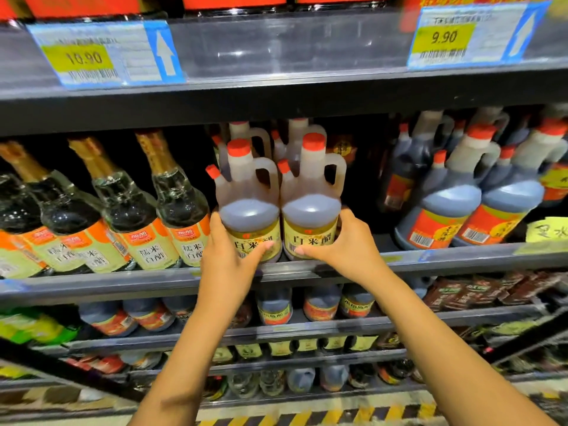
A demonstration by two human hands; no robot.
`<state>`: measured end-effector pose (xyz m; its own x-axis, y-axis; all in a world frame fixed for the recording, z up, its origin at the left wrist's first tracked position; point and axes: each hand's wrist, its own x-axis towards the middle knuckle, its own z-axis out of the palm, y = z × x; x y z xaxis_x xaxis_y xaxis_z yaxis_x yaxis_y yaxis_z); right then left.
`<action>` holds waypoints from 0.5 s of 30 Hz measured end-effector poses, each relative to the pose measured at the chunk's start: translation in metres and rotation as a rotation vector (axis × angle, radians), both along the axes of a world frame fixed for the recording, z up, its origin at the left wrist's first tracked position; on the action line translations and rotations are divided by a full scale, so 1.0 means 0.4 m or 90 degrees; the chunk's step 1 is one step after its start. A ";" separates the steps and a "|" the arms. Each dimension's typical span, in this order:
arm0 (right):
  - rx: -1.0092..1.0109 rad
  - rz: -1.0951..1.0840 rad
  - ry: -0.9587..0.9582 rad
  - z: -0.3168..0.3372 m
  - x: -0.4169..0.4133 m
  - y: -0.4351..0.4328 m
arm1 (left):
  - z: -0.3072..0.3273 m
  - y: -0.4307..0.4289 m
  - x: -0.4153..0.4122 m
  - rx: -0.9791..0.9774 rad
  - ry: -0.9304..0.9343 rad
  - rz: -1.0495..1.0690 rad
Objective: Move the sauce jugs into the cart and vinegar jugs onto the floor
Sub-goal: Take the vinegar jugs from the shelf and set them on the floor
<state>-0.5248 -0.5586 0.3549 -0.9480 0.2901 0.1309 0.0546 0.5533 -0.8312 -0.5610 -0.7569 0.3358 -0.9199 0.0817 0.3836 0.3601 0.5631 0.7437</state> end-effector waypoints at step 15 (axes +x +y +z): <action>-0.020 0.078 -0.014 0.002 -0.002 0.028 | 0.011 -0.013 0.001 0.021 -0.003 -0.066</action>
